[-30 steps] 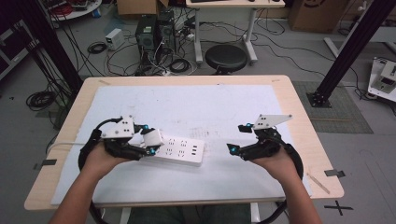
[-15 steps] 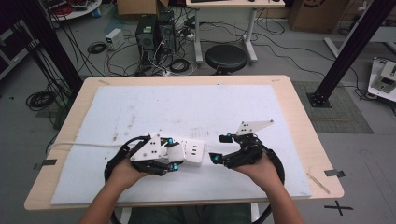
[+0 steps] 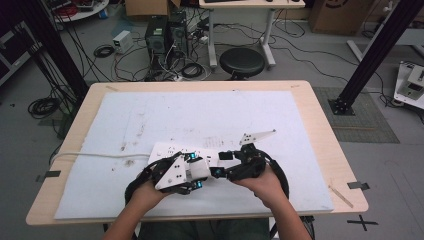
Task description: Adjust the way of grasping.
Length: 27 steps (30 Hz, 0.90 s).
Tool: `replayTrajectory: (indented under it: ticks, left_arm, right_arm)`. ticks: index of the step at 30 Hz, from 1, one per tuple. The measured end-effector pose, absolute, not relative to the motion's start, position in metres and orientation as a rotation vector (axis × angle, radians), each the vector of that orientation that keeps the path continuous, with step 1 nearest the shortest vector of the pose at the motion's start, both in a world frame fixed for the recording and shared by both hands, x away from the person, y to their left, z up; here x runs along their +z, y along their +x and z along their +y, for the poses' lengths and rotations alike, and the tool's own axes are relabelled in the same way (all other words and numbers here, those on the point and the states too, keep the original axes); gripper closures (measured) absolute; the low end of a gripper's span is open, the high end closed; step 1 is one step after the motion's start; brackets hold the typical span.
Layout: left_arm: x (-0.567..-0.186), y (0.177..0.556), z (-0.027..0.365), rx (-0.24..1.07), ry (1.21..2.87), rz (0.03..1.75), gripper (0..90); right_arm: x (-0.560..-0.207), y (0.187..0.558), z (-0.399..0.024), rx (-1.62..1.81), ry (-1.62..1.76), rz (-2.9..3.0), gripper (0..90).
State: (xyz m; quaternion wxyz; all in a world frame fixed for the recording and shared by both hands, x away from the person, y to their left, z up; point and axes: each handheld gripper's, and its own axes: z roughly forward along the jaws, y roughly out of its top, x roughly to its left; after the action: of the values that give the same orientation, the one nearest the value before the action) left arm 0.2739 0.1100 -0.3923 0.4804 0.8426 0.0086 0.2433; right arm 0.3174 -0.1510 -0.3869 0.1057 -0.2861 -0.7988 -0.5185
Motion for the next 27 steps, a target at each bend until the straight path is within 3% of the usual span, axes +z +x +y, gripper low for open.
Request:
replayTrajectory:
  ticks: [13,19,22,27]
  left_arm:
    - [-0.394,0.268,0.100,0.663,2.021,0.002,42.5]
    - [-0.393,0.267,0.097,0.673,2.026,-0.001,42.4]
    - [-0.393,0.267,0.096,0.674,2.025,-0.001,42.4]
    - [-0.393,0.268,0.097,0.679,2.023,0.006,42.4]
  right_arm:
    - [-0.401,0.323,-0.135,-1.513,-0.857,-2.195,18.7]
    - [-0.407,0.325,-0.132,-1.518,-0.853,-2.122,33.0]
    - [-0.409,0.325,-0.132,-1.531,-0.847,-2.097,35.7]
    - [-0.412,0.325,-0.132,-1.538,-0.837,-2.075,50.4]
